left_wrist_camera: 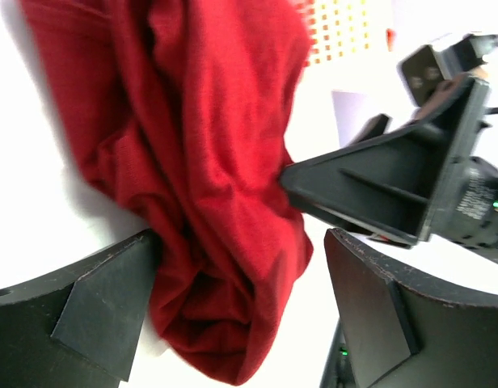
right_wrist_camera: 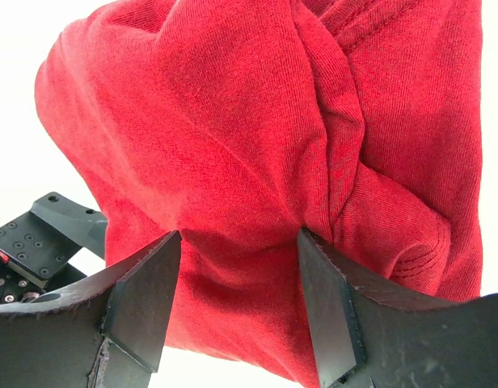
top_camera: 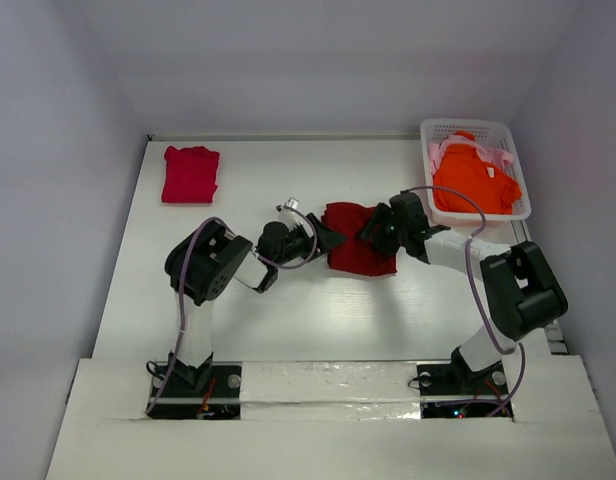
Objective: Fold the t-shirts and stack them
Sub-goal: Fold the tshirt
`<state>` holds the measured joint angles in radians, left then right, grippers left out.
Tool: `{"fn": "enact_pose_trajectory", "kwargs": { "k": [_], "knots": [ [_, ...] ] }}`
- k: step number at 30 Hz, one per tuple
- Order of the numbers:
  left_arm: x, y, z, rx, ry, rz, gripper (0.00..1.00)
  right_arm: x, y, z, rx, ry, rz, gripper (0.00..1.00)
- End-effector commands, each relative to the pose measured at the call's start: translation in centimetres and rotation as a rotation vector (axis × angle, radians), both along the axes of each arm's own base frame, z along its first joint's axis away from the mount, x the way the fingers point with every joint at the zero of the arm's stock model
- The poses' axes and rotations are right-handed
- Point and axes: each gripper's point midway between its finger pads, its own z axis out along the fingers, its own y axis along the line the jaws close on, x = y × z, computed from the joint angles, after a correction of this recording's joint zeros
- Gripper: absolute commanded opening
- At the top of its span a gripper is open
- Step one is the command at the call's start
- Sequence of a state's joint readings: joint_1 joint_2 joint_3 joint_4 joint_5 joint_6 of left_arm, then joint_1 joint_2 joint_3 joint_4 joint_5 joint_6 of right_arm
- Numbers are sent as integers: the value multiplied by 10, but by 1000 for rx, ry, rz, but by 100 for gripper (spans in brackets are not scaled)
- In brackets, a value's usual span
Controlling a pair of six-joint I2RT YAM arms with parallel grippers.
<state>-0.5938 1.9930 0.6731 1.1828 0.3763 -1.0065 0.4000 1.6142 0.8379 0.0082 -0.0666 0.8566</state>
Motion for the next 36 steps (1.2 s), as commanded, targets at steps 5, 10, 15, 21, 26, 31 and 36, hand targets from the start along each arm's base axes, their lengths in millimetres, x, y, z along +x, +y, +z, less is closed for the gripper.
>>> {"fn": "enact_pose_trajectory", "kwargs": {
  "k": [5, 10, 15, 21, 26, 31, 36],
  "knots": [
    [-40, 11, -78, 66, 217, -59, 80, -8, -2, 5, -57, 21, -15, 65],
    [-41, 5, -72, 29, 196, -90, 80, -6, -2, 11, -74, 16, -27, 65],
    [-42, 1, -67, -14, 186, -109, 77, -7, 0, 15, -75, 12, -27, 65],
    [-35, 4, -79, 66, 210, -84, 75, -7, -1, 15, -76, 12, -30, 65],
    [-34, 17, -98, 231, 280, -55, 76, -8, 2, 20, -70, -3, -24, 65],
    [-19, 23, -89, 339, 268, 5, 78, -7, 5, 22, -52, -16, -13, 65],
    [-15, 25, -92, 369, 285, 20, 78, -10, 7, 20, -43, -19, -1, 65]
  ]
}}
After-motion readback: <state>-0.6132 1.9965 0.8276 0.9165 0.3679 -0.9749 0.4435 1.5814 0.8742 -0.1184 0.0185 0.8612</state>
